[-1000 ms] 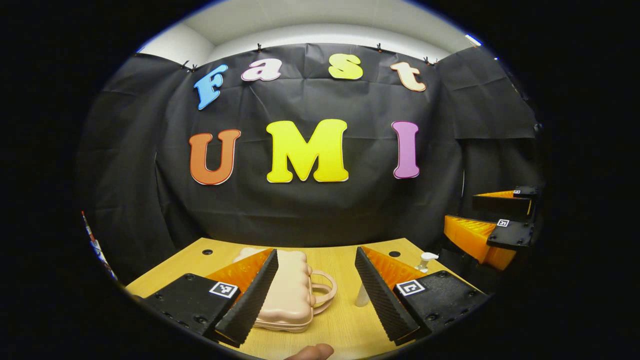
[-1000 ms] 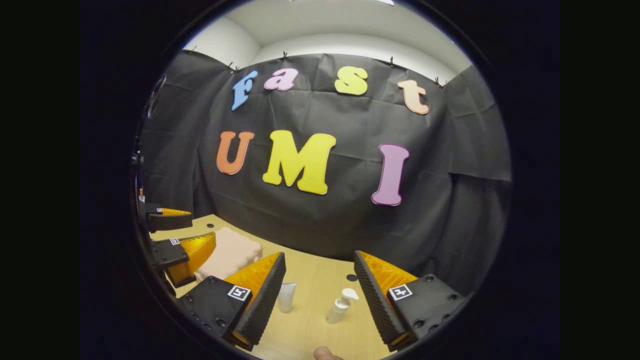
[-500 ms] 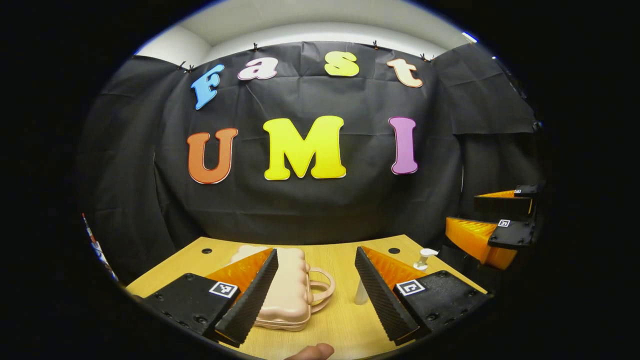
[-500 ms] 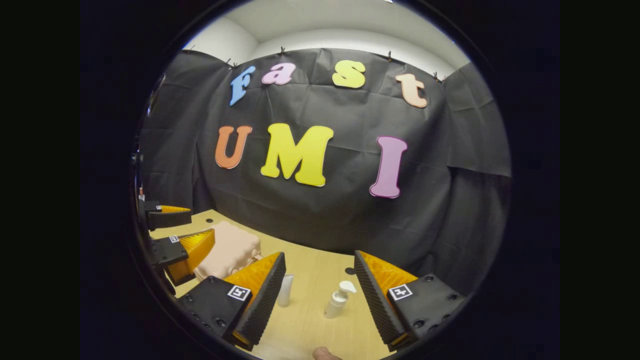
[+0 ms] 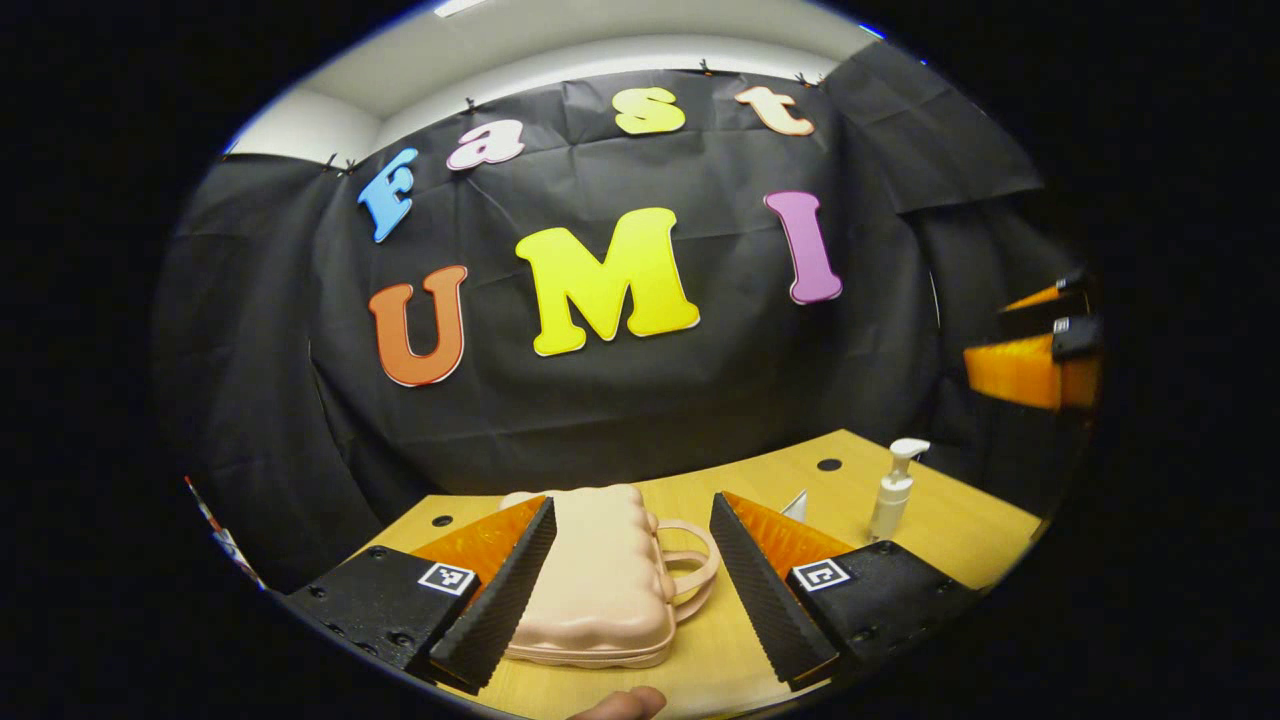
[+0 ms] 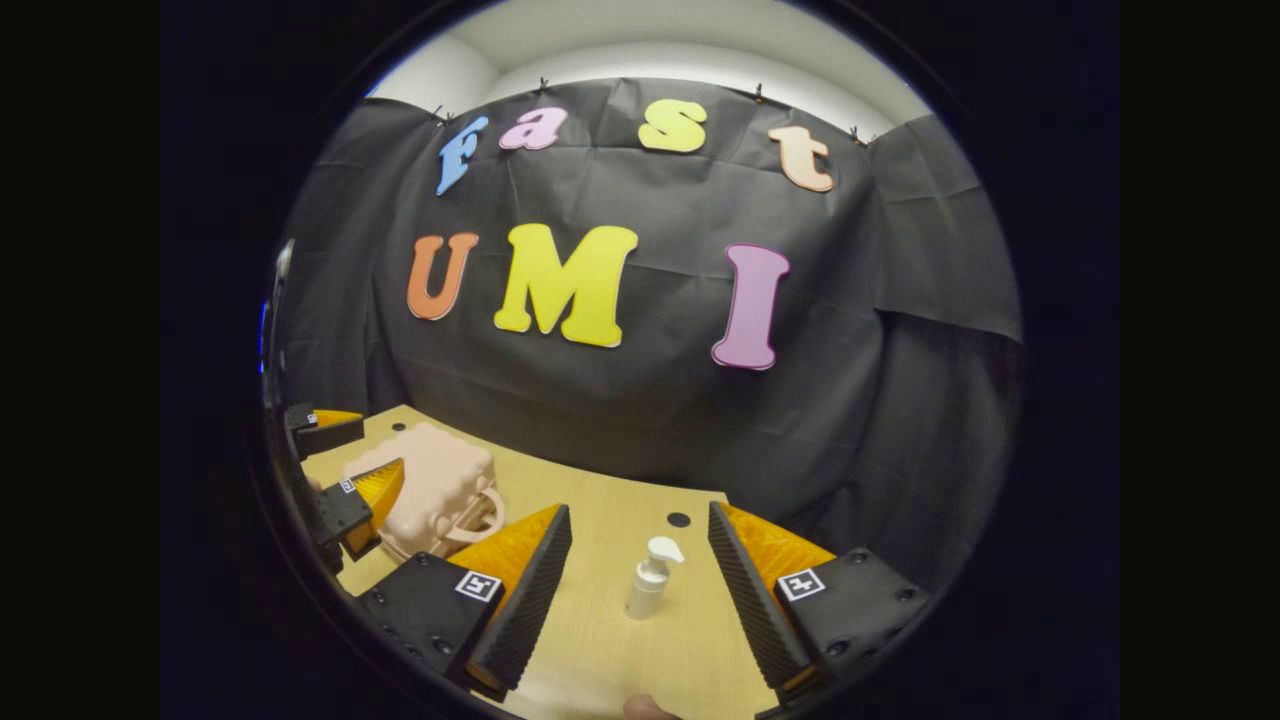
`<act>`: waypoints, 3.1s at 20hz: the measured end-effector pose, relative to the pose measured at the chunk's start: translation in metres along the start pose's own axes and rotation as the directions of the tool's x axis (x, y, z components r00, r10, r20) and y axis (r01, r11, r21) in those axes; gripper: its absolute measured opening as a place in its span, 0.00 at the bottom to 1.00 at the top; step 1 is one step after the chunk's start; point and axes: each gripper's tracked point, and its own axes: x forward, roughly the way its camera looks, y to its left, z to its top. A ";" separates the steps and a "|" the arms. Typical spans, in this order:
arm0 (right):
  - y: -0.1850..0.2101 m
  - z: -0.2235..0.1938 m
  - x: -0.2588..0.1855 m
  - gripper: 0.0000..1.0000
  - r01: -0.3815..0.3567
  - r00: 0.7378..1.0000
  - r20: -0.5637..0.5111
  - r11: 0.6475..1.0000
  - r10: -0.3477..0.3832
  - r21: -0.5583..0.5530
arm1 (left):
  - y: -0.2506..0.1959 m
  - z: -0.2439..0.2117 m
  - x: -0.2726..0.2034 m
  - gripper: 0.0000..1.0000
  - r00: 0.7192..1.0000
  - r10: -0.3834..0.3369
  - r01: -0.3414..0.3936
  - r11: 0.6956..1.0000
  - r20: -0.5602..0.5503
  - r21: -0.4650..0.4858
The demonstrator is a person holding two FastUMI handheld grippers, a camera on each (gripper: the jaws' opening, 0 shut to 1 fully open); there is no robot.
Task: First open the suitcase, pack the skin care products into it, and then close the suitcase.
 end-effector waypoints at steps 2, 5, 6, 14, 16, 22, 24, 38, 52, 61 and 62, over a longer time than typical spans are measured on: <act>-0.009 -0.008 -0.001 0.81 0.020 1.000 -0.014 1.000 -0.020 -0.005 | -0.007 -0.026 0.016 0.99 0.999 -0.019 0.022 0.997 -0.039 0.078; -0.020 -0.015 -0.003 0.82 0.033 0.999 -0.023 0.999 -0.033 -0.005 | -0.023 -0.062 0.037 0.99 0.992 -0.054 0.079 0.968 -0.110 0.236; -0.026 -0.018 -0.002 0.82 0.038 0.999 -0.026 0.999 -0.038 -0.002 | -0.030 -0.070 0.042 0.99 0.991 -0.064 0.098 0.946 -0.119 0.310; -0.068 -0.040 -0.006 0.81 0.073 0.996 -0.045 0.997 -0.072 0.009 | -0.067 -0.104 0.076 0.96 0.981 -0.125 0.196 0.603 -0.151 0.773; -0.076 -0.047 -0.007 0.82 0.066 0.996 -0.052 0.998 -0.066 0.008 | -0.058 -0.120 0.089 0.96 0.979 -0.072 0.197 0.567 -0.190 0.800; -0.075 -0.071 -0.009 0.81 -0.006 0.996 -0.090 1.000 0.007 0.002 | -0.056 -0.136 0.112 0.86 0.970 0.009 0.215 0.444 -0.245 0.870; -0.072 -0.073 -0.008 0.81 -0.037 0.995 -0.092 0.999 0.036 -0.012 | -0.053 -0.148 0.110 0.68 0.956 0.058 0.236 0.424 -0.286 0.874; -0.033 -0.057 -0.015 0.81 -0.064 0.995 -0.076 0.998 0.063 -0.012 | -0.026 -0.098 0.082 0.05 0.951 -0.040 0.251 0.681 -0.307 0.688; 0.061 -0.018 -0.011 0.81 0.144 0.983 -0.122 0.988 -0.137 0.052 | 0.263 -0.016 0.073 0.03 0.986 0.035 0.010 0.962 -0.162 0.272; 0.088 -0.012 -0.021 0.81 0.217 0.960 -0.181 0.976 -0.215 -0.008 | 0.408 -0.172 0.095 0.03 0.925 0.089 -0.073 0.996 -0.370 0.058; 0.090 -0.011 -0.025 0.81 0.221 0.958 -0.180 0.975 -0.222 -0.025 | 0.407 -0.195 0.100 0.03 0.913 0.076 -0.069 0.997 -0.401 0.031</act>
